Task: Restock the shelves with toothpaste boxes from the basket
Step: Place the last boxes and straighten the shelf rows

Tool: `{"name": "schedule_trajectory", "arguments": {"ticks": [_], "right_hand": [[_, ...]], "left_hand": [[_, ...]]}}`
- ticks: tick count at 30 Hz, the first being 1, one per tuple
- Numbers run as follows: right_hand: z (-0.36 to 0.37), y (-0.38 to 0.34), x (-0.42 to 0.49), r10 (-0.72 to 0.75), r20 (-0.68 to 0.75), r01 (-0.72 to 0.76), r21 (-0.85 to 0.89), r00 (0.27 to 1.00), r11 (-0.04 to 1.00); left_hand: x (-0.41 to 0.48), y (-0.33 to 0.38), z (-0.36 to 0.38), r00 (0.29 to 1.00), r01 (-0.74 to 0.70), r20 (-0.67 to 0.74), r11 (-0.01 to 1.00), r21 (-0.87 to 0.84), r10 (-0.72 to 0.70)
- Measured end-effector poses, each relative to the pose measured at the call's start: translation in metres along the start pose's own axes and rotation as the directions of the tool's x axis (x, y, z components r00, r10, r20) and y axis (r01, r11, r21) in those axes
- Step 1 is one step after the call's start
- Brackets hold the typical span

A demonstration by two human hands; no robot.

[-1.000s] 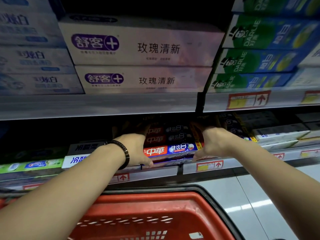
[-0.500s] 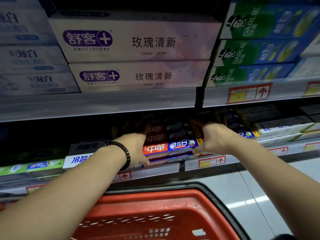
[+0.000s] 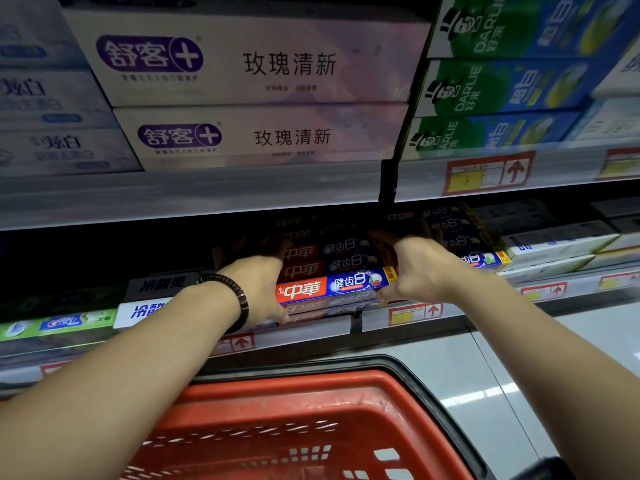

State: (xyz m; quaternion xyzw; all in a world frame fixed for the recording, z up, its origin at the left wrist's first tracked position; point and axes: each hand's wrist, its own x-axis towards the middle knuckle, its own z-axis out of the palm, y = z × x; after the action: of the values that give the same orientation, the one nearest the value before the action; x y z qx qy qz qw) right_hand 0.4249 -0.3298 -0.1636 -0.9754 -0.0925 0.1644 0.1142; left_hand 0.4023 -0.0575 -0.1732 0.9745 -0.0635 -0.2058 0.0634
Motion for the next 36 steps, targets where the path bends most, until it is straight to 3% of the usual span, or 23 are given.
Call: {"name": "schedule_trajectory", "arguments": {"ticks": [13,23,27,36], "right_hand": [[0.008,0.005,-0.001,0.012,-0.023,-0.011,0.008,1.0,1.0],[-0.018,0.029,-0.017,-0.113,-0.084,0.106,-0.077,0.99,0.991],[-0.024,0.056,-0.03,-0.052,-0.091,0.034,-0.187,0.994,0.982],[-0.037,0.134,-0.047,0.099,-0.209,-0.144,-0.213,0.973,0.967]], "left_hand": [[-0.003,0.002,0.002,1.0,-0.003,-0.018,1.0,0.031,0.003],[-0.005,0.004,-0.001,1.0,-0.001,-0.013,0.999,0.049,0.002],[-0.009,0.007,-0.003,1.0,-0.018,-0.025,0.999,0.03,0.019],[-0.015,0.054,-0.02,0.982,-0.165,-0.074,0.98,0.11,0.174]]}}
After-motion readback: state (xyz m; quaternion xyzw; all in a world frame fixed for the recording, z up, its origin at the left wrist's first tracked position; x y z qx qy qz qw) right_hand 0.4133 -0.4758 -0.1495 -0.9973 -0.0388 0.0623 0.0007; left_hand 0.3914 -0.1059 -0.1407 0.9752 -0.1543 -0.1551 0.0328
